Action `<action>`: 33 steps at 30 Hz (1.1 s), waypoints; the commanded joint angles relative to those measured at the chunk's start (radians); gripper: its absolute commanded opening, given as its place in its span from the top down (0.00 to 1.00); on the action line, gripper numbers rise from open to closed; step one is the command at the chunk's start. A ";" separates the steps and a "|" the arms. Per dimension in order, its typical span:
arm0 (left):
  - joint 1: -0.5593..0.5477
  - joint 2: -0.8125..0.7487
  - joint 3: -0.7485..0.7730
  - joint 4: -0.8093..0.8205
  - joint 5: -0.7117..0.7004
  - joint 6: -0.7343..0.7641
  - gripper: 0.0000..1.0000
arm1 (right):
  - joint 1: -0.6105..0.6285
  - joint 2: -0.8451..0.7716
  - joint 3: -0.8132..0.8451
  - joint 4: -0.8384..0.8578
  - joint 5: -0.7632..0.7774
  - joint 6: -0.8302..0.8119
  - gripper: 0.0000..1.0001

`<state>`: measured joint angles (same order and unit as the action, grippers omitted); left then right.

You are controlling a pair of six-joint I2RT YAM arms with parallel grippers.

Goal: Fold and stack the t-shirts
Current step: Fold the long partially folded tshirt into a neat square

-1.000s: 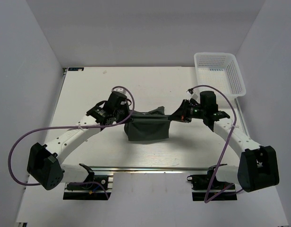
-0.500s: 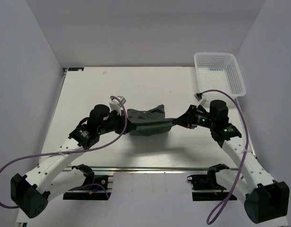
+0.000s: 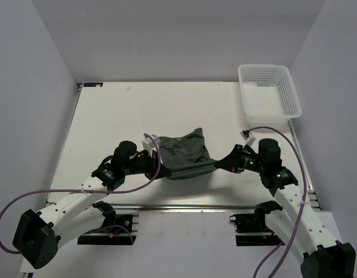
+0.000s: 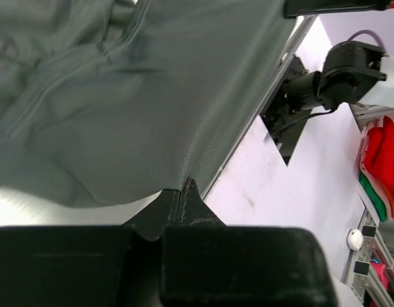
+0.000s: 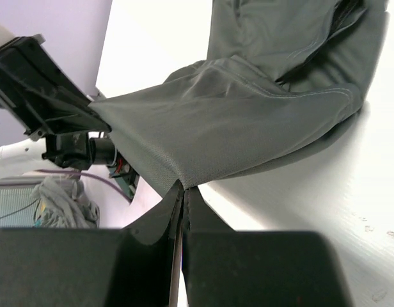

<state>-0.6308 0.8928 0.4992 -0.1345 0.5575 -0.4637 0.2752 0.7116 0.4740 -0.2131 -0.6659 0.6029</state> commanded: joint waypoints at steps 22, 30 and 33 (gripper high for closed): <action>0.022 0.135 0.027 0.346 -0.007 -0.004 1.00 | -0.010 0.061 0.136 0.049 0.244 0.015 1.00; 0.052 0.149 0.018 0.309 -0.146 -0.042 1.00 | -0.011 0.170 0.198 0.104 0.261 0.020 1.00; 0.074 0.178 0.018 0.309 -0.162 -0.052 1.00 | -0.013 0.215 0.218 0.121 0.253 0.021 1.00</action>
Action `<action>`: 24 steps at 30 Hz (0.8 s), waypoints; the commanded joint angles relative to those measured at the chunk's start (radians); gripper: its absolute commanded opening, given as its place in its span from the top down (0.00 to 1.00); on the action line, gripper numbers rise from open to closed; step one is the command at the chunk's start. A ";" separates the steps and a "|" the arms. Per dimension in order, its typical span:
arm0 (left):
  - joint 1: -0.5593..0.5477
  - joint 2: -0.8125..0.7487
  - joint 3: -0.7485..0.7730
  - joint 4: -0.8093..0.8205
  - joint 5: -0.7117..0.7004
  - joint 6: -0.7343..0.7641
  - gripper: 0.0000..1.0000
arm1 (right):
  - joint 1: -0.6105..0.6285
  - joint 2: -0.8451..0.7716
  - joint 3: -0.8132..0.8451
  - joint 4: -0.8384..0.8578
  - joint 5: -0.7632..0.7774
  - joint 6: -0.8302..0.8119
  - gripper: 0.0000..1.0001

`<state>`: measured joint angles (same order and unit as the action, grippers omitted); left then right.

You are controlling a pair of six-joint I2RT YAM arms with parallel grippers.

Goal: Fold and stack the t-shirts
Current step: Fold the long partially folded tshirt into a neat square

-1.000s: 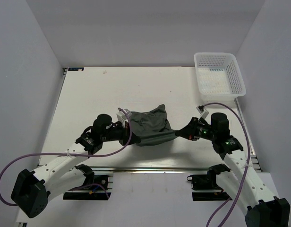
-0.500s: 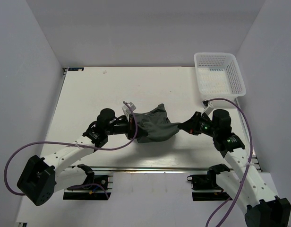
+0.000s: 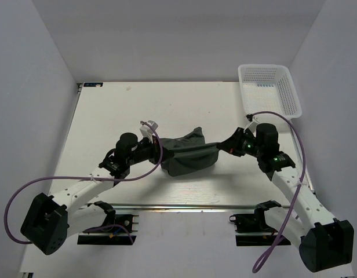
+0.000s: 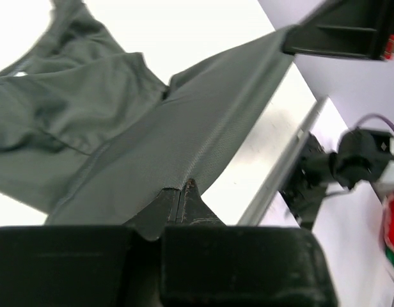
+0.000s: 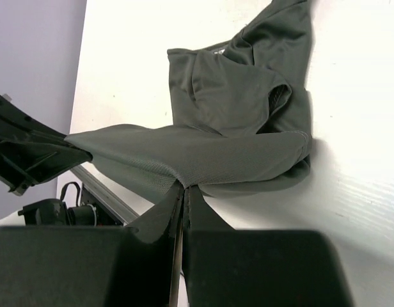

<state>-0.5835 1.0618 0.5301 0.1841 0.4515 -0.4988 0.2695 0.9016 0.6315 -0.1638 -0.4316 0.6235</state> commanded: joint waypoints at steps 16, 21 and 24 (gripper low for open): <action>0.165 0.187 0.105 -0.011 -0.110 -0.007 1.00 | -0.007 0.382 0.262 0.182 -0.052 -0.028 1.00; 0.208 0.254 0.136 0.012 -0.085 -0.007 1.00 | -0.007 0.535 0.333 0.190 -0.090 -0.044 1.00; 0.235 0.280 0.136 0.035 -0.076 -0.007 1.00 | -0.009 0.592 0.358 0.234 -0.099 -0.041 1.00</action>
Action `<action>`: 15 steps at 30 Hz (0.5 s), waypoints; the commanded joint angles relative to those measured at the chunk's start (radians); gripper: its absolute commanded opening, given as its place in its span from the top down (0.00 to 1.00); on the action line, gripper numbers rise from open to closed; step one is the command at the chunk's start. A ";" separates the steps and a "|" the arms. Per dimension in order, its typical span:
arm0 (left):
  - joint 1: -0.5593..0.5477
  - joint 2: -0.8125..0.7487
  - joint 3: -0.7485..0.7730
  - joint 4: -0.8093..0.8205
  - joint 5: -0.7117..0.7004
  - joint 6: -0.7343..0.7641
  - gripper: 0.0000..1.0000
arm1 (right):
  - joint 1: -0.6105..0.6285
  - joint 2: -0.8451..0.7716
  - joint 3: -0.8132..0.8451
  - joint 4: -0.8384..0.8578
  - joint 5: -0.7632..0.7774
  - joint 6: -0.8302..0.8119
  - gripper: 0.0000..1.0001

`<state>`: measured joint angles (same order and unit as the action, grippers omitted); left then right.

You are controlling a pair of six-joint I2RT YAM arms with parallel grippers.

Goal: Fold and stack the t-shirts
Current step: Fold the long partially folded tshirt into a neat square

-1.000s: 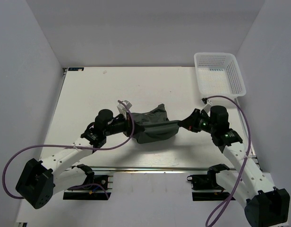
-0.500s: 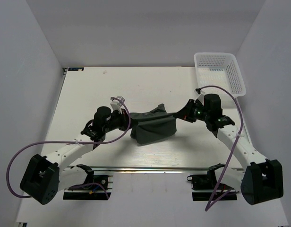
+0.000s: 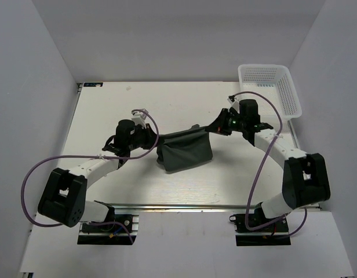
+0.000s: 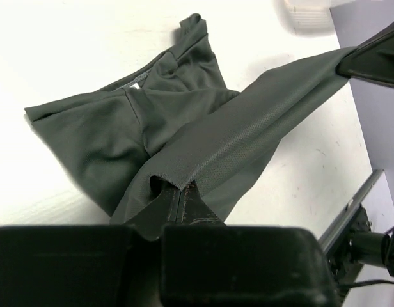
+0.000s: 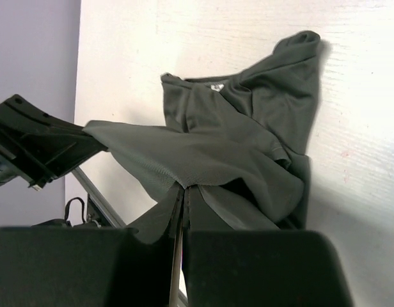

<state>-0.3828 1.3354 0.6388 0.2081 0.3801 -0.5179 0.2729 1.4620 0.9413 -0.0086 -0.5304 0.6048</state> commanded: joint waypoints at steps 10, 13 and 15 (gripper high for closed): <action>0.107 0.212 0.134 0.108 0.031 0.056 0.88 | -0.011 0.311 0.148 0.304 -0.035 -0.002 1.00; 0.134 0.248 0.203 0.096 0.031 0.056 0.42 | -0.011 0.411 0.273 0.264 -0.103 -0.023 0.72; 0.134 0.248 0.225 0.074 0.031 0.070 0.00 | -0.003 0.435 0.336 0.231 -0.120 -0.037 0.43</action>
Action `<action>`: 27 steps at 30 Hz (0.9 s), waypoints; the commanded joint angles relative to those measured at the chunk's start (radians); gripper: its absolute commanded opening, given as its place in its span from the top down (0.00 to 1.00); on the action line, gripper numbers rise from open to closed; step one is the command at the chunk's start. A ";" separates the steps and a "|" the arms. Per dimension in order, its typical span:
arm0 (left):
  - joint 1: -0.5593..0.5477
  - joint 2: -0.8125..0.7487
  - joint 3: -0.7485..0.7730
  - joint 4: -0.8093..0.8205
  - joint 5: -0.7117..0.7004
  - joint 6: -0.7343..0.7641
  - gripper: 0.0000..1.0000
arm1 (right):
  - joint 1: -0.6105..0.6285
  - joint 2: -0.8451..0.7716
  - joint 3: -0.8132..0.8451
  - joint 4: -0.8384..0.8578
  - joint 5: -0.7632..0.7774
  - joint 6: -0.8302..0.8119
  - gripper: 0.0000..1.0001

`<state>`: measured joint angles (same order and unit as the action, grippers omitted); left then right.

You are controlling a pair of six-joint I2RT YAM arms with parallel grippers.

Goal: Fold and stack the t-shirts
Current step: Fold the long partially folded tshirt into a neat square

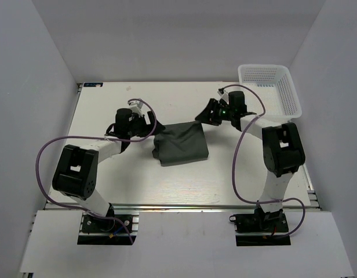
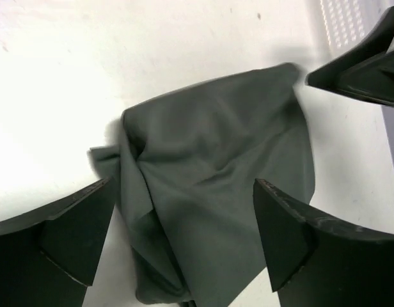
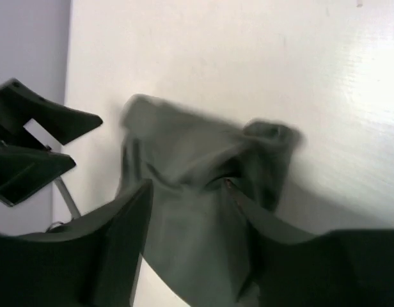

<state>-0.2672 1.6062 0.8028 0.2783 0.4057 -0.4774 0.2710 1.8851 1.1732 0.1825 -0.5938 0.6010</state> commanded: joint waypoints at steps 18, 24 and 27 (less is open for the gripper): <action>-0.046 0.060 0.099 -0.203 0.038 0.181 0.17 | 0.022 -0.279 -0.167 -0.179 0.184 -0.213 0.10; -0.076 0.069 0.067 -0.260 -0.038 0.200 0.24 | 0.037 -0.245 -0.210 -0.222 0.200 -0.221 0.10; -0.098 0.069 0.053 -0.225 0.013 0.200 0.37 | 0.039 -0.236 -0.219 -0.221 0.198 -0.219 0.10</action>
<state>-0.3489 1.6897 0.8734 0.0525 0.4004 -0.2977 0.3038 1.6390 0.9600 -0.0341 -0.4164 0.4080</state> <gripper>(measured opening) 0.647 0.904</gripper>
